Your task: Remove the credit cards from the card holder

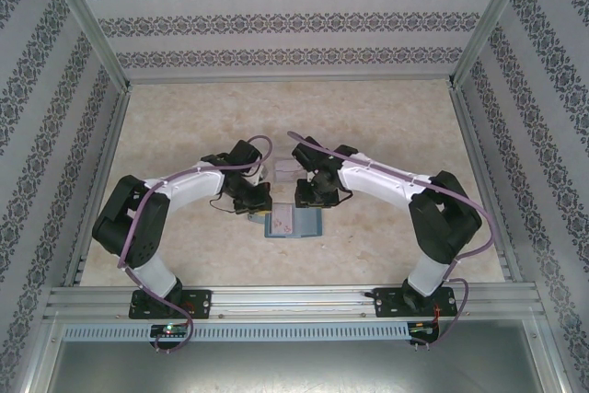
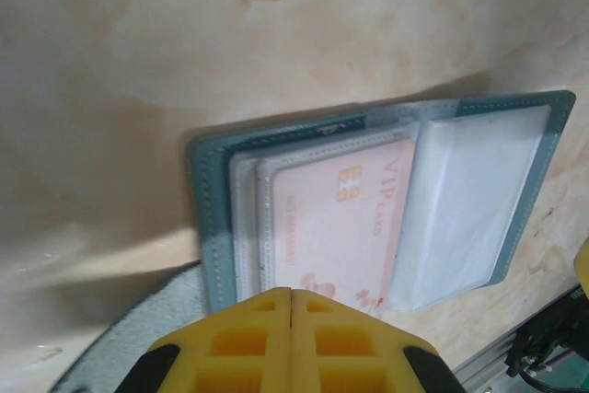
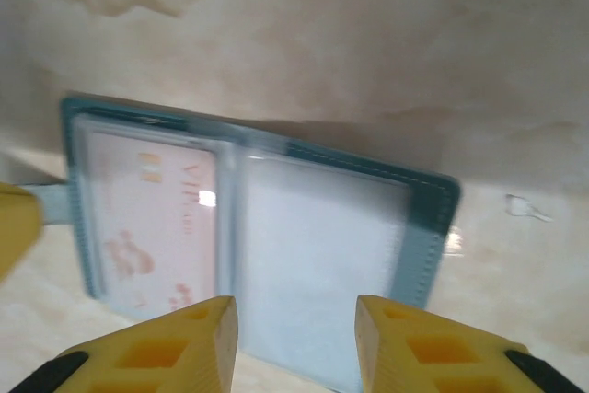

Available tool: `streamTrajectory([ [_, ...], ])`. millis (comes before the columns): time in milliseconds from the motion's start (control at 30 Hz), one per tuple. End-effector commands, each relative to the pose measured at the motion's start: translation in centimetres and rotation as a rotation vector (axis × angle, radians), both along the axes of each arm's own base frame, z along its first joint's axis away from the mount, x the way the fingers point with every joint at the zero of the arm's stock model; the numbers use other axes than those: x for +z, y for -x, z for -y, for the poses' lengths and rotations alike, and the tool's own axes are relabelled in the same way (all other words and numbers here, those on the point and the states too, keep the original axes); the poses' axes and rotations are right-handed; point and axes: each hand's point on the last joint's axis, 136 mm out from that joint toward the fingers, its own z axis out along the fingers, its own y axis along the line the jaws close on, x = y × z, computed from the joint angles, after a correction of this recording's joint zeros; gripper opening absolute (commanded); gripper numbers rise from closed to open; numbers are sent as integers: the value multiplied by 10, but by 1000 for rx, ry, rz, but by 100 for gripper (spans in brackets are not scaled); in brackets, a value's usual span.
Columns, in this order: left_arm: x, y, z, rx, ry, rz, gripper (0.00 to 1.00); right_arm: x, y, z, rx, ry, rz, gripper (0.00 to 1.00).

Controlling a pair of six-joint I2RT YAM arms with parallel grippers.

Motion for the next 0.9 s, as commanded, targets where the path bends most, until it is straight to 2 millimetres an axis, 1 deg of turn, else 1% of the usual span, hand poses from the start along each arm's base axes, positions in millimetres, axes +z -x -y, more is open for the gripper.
streamTrajectory([
  [0, 7, -5, 17, 5, 53, 12, 3, 4, 1, -22, -32, -187, -36, 37],
  [133, 2, -4, 24, 0, 64, 2, 2, -3, 3, -35, -60, -307, -75, 29],
  [200, -1, -3, 27, -2, 71, -6, 1, -9, 5, -38, -66, -335, -93, 26],
  [333, -8, 1, 28, -6, 68, -28, 1, -17, 7, -43, -73, -368, -113, 22],
  [500, -17, 5, 23, -10, 41, -44, 1, -26, 8, -48, -69, -389, -138, 21],
  [633, -23, 7, 18, -14, 7, -51, 0, -34, 9, -48, -70, -383, -151, 23],
  [867, -29, 12, 15, -19, -7, -70, 0, -43, 13, -48, -67, -375, -171, 24],
])
